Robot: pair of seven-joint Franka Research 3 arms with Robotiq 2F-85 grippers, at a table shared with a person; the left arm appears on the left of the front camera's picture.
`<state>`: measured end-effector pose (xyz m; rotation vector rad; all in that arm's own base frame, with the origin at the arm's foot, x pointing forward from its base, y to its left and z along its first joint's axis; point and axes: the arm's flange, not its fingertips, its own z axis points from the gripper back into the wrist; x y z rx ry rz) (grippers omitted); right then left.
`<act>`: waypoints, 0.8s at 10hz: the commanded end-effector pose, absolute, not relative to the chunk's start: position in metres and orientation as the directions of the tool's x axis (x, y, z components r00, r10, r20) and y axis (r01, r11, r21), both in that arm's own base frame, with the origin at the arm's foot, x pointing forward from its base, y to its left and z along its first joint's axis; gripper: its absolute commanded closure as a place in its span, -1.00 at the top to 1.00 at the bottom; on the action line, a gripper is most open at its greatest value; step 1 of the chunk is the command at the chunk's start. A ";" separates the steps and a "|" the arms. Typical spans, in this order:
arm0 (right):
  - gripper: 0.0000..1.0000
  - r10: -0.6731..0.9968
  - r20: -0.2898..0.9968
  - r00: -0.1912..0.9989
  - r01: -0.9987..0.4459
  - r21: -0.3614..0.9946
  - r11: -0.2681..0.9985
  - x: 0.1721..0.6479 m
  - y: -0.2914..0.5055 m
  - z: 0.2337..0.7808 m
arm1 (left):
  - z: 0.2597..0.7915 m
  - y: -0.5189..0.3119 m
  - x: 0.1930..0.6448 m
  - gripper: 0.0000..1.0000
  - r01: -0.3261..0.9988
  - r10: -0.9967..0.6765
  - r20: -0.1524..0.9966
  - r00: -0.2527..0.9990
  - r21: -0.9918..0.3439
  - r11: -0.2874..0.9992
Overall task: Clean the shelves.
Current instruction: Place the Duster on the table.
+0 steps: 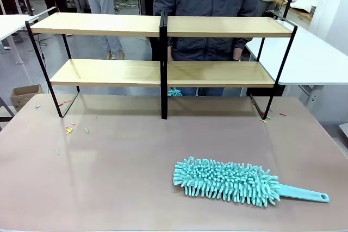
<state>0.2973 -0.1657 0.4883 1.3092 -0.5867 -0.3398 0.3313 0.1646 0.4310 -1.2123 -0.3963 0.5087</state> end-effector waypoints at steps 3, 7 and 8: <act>1.00 -0.544 0.228 0.807 -0.115 0.965 0.234 0.290 -0.178 0.482 | 0.430 0.163 0.329 1.00 -0.141 0.563 0.030 0.826 -0.956 0.259; 1.00 -0.544 0.228 0.807 -0.115 0.965 0.234 0.290 -0.178 0.482 | 0.430 0.163 0.329 1.00 -0.141 0.563 0.030 0.826 -0.956 0.259; 1.00 -0.544 0.228 0.807 -0.115 0.965 0.234 0.290 -0.178 0.482 | 0.430 0.163 0.329 1.00 -0.141 0.563 0.030 0.826 -0.956 0.259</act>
